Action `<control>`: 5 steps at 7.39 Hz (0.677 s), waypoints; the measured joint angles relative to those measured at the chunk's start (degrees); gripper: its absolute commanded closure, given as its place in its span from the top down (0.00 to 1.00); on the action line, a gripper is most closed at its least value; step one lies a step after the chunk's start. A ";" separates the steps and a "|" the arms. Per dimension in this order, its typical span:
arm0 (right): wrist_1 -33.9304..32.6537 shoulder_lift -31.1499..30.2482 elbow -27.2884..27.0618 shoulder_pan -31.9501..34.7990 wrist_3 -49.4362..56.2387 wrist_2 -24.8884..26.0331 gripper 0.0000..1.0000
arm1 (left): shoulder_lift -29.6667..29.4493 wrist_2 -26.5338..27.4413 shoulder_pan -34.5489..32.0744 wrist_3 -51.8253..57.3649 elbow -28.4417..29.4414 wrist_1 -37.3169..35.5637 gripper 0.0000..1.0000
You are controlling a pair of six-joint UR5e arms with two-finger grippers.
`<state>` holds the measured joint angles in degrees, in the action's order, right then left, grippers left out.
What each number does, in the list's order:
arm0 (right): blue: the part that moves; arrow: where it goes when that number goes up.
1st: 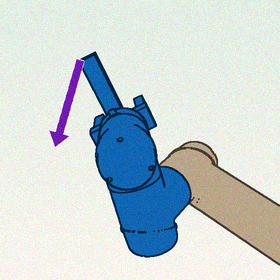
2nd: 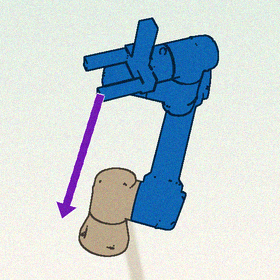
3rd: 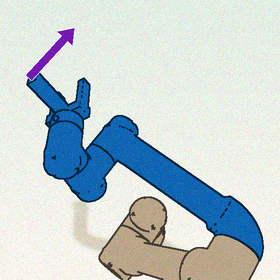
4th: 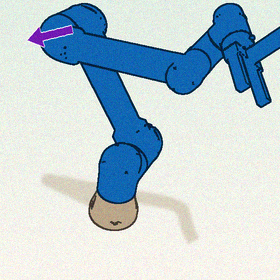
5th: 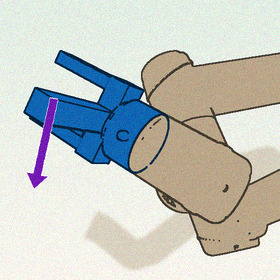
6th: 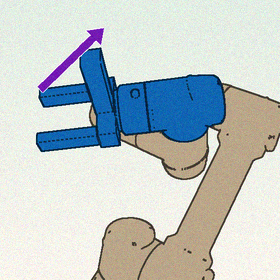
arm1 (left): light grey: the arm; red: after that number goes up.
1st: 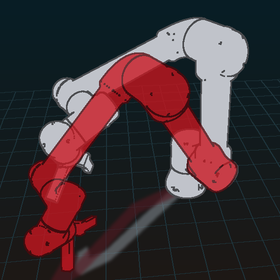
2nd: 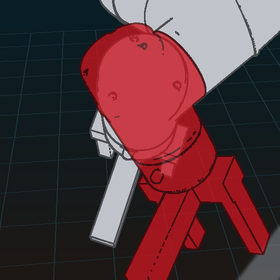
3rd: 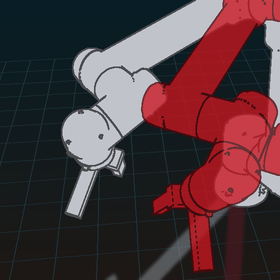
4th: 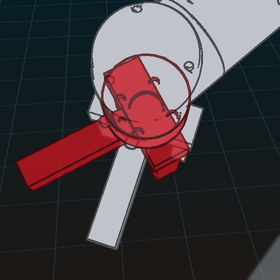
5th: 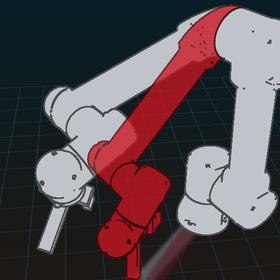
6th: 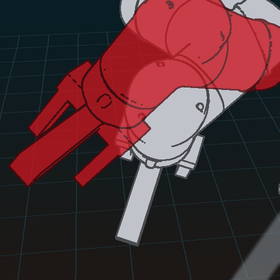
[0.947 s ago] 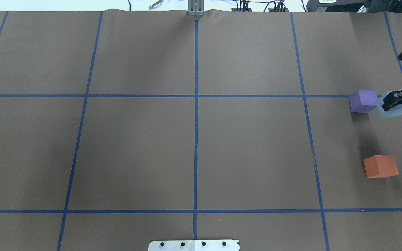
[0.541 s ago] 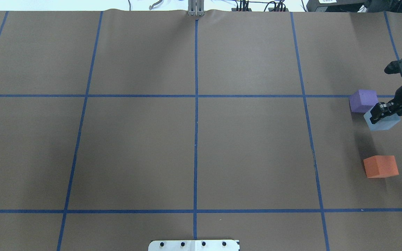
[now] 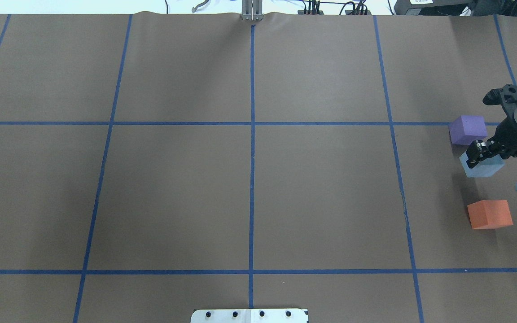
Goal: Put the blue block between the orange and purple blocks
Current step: 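Lower the cube between the purple and orange cubes and open the right gripper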
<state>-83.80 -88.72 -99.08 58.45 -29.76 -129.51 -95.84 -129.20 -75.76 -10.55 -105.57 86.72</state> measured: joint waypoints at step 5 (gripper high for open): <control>-0.04 0.30 2.45 -0.78 -0.40 0.90 0.17 | 0.10 -0.15 0.00 0.00 -0.12 0.08 1.00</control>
<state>-83.84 -88.42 -96.63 57.67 -30.16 -128.62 -95.74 -129.35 -75.76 -10.55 -105.69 86.81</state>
